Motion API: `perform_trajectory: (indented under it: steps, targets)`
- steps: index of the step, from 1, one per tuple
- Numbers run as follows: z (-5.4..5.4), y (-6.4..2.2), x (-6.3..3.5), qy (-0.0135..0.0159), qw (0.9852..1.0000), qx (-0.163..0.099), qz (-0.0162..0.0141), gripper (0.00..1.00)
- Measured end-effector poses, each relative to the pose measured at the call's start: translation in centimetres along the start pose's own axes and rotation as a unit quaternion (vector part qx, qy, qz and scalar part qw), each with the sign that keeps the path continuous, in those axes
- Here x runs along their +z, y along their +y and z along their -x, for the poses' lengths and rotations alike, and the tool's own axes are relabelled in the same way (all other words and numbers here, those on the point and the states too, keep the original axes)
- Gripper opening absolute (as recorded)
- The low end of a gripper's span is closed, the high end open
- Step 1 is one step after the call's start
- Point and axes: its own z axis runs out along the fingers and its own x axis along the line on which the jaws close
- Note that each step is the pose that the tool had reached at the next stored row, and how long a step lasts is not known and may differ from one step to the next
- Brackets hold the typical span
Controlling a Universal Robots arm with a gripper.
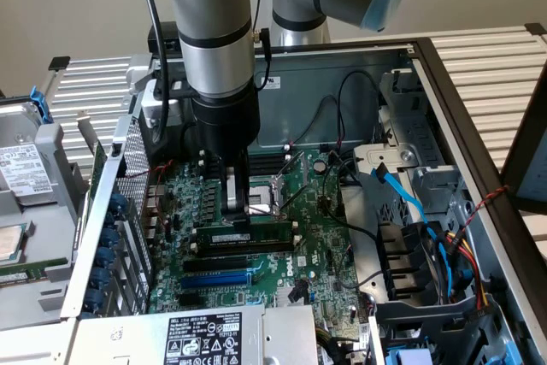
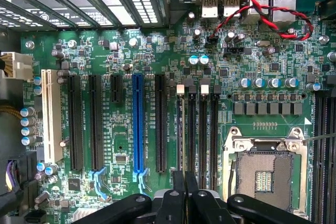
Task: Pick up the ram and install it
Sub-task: 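Insert the ram into the slot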
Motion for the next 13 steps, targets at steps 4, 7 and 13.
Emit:
perform_trajectory:
  steps: [4,7,13]
  targets:
    - [0.0,0.0,0.0,0.0,1.0,0.0,0.0,0.2]
    - [0.0,0.0,0.0,0.0,1.0,0.0,0.0,0.27]
    - [-0.01,0.02,-0.09,0.0002,1.0,0.0,0.0021,0.27]
